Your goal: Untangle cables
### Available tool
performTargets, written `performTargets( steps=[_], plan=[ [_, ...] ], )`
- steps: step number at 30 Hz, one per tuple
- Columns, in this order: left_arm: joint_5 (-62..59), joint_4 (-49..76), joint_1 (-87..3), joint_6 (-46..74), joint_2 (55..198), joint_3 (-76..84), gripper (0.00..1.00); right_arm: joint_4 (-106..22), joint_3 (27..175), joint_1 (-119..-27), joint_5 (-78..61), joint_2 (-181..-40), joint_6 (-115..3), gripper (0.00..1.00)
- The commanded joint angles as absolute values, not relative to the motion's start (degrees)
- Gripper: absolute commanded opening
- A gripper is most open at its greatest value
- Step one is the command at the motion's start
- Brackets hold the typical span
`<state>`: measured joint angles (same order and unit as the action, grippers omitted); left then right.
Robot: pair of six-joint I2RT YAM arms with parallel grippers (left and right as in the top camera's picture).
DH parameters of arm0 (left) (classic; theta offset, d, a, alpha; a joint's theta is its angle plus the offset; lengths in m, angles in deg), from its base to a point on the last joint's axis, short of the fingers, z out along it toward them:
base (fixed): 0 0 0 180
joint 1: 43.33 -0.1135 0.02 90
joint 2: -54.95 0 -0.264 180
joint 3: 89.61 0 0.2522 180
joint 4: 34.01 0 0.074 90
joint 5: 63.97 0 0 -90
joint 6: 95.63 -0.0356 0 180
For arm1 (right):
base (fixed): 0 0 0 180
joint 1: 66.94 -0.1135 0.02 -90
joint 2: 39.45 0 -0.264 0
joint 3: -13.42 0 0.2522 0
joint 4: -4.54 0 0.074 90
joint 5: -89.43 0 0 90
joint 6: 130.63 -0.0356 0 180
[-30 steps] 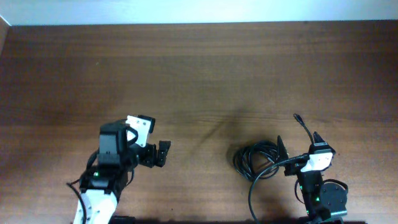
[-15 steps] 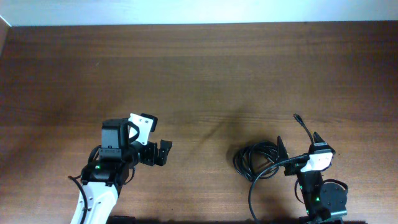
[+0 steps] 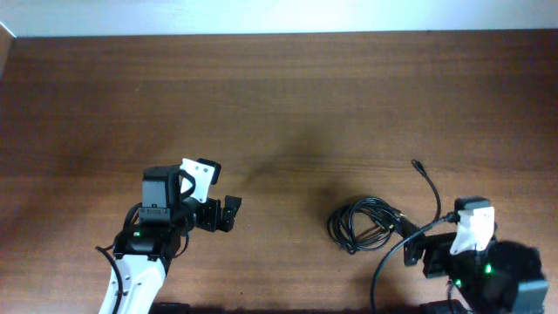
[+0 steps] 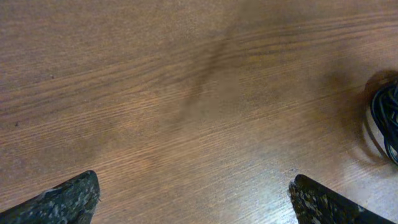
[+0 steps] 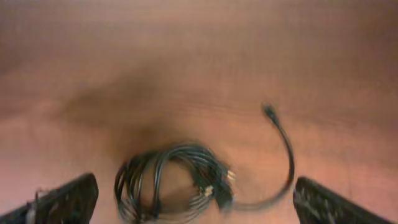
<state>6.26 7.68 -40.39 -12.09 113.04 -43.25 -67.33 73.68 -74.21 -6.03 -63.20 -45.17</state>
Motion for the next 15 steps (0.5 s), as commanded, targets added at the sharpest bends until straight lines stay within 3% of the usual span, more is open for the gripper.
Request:
performTargets(
  steps=[1,5,11,15],
  plan=[
    [5.4,7.7,-40.2,-13.1,113.1,-42.2,0.99,-67.2,78.2,-74.0,-11.0,-72.7,-45.6,0.99],
    [5.4,7.7,-40.2,-13.1,113.1,-42.2,0.99,-64.9,78.2,-74.0,-18.3,-83.7,-45.6,0.99],
    [5.4,7.7,-40.2,-13.1,113.1,-42.2,0.99,-64.3,78.2,-74.0,-18.6,-100.1,-47.6,0.99],
    [5.4,7.7,-40.2,-13.1,113.1,-42.2,0.99,-63.8,78.2,-74.0,-18.9,-102.5,-47.6,0.99]
  ],
)
